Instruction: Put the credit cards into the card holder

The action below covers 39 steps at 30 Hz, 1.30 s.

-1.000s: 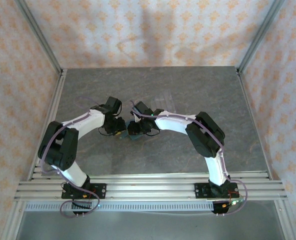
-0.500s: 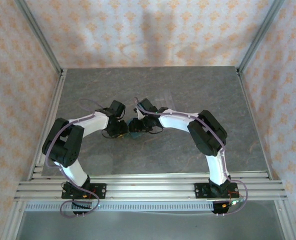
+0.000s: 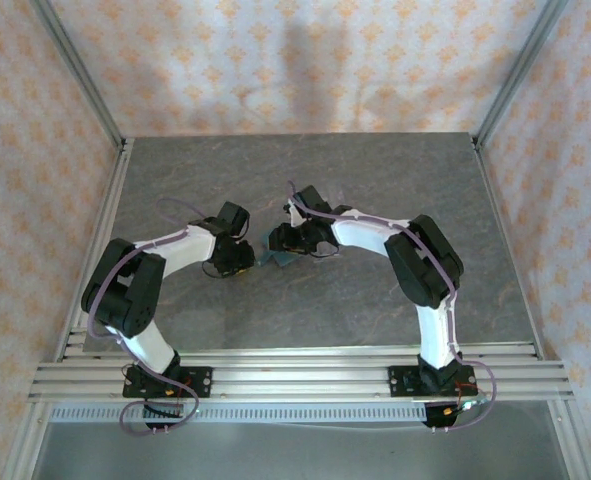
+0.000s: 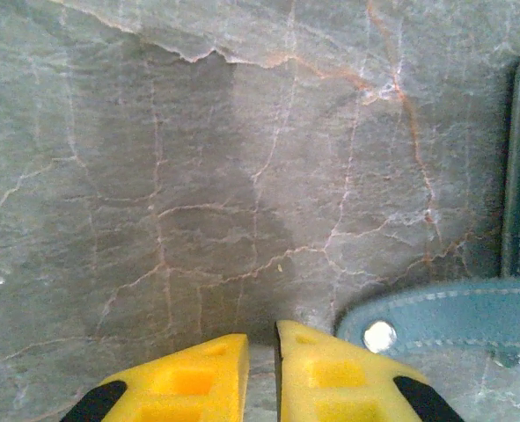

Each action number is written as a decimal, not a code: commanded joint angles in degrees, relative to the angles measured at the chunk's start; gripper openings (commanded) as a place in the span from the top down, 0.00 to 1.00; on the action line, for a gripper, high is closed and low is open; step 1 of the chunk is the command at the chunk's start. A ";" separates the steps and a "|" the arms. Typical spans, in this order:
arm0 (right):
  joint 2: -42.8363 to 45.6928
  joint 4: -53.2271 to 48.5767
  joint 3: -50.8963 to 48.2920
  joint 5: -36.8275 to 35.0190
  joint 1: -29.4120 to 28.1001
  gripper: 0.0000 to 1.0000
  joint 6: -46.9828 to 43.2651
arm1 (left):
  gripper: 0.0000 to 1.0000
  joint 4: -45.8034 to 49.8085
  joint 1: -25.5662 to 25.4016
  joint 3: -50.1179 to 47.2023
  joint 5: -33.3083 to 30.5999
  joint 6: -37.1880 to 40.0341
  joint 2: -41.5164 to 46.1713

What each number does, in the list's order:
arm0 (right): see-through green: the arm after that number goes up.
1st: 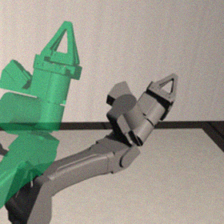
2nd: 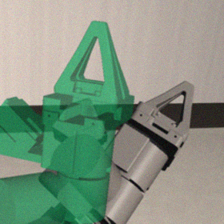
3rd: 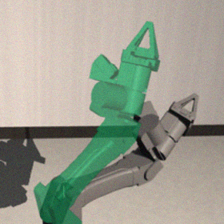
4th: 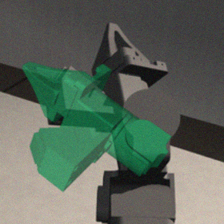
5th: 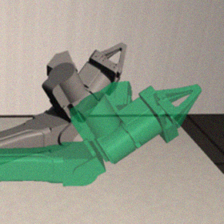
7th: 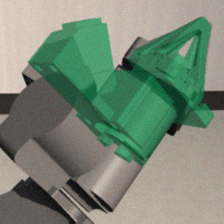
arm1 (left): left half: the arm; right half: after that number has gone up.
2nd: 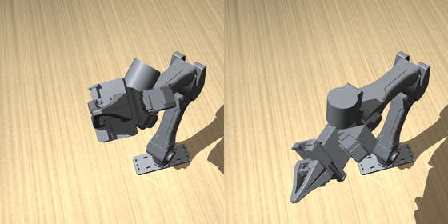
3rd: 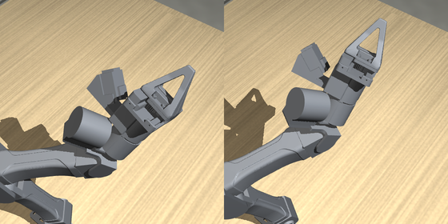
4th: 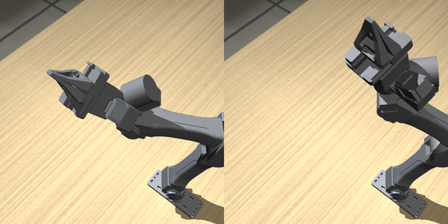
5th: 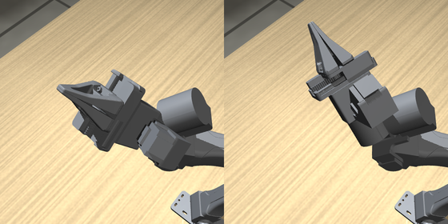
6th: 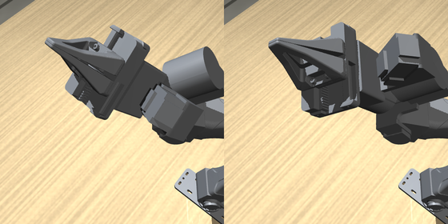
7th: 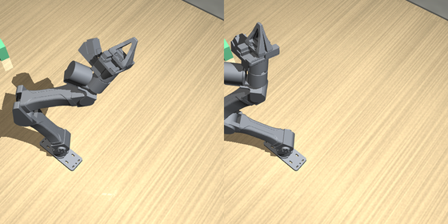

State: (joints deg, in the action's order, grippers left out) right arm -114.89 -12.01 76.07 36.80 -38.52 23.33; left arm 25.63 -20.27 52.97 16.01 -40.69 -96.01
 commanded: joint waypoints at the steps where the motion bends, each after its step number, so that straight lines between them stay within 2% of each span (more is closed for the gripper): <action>1: 2.33 3.59 -2.59 3.68 0.37 0.53 2.23 | 0.82 4.51 -0.47 0.31 -0.84 -1.04 2.82; 10: 8.57 4.94 -4.06 5.06 2.72 0.50 2.76 | 0.81 7.16 -1.73 5.86 0.34 -1.19 4.85; 22: 5.65 -1.12 -1.99 -0.10 5.92 0.49 0.32 | 0.82 7.72 -4.84 14.79 -0.32 -1.12 -5.51; 26: 4.54 -1.61 -1.46 -0.79 5.85 0.48 -0.47 | 0.82 7.29 -5.47 14.54 -1.41 -1.24 -7.96; 39: -1.55 -1.33 0.88 4.30 5.92 0.46 -1.62 | 0.84 3.76 -5.55 8.78 -1.99 -1.58 -11.43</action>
State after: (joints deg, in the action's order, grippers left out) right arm -114.96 -12.86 75.05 39.20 -32.58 22.87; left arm 29.28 -25.15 64.60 15.94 -41.60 -105.47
